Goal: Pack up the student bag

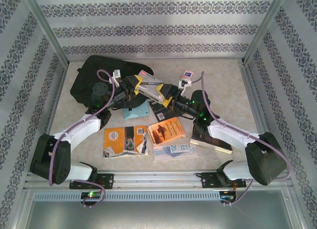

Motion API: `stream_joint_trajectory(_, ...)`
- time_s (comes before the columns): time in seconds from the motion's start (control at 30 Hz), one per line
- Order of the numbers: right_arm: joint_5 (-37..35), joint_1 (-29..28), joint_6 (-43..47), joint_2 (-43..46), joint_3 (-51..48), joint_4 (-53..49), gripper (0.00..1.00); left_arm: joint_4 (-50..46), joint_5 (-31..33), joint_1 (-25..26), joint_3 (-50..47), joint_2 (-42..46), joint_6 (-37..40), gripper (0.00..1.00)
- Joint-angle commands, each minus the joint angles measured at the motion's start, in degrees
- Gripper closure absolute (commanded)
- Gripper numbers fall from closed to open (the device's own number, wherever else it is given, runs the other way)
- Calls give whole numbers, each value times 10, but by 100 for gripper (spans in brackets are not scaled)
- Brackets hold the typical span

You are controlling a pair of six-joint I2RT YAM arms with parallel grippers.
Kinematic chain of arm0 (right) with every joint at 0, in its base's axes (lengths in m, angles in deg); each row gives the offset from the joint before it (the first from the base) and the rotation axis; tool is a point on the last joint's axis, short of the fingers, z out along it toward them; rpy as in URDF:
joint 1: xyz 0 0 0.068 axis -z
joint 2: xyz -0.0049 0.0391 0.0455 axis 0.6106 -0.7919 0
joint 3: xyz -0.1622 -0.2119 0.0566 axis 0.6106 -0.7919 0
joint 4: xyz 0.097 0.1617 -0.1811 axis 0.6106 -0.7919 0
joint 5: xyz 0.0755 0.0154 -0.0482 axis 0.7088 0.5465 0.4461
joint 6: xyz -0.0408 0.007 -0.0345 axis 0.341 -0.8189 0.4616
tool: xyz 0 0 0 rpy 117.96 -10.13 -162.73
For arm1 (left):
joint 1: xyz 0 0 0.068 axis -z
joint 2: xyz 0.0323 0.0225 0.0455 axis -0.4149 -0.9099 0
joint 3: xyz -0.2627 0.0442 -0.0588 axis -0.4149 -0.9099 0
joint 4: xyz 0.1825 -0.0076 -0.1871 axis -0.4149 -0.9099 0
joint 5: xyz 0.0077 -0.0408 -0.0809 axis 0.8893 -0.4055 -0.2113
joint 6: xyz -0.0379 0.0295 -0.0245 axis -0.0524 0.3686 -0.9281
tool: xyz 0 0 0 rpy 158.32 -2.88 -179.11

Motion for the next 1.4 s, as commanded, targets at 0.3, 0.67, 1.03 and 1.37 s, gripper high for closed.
stream_joint_trajectory(0.3,-39,-6,1,17,-13,93,40,79,-1,0,-18,-3,-30,60)
stream_joint_trajectory(0.67,-56,-1,20,28,-24,59,55,75,-18,1,-19,-11,-15,41)
stream_joint_trajectory(1.03,-95,72,104,156,-97,-113,59,-286,-8,-28,95,-5,289,23)
stream_joint_trajectory(1.37,-73,120,188,227,-111,-230,61,-749,162,-13,447,-196,695,24)
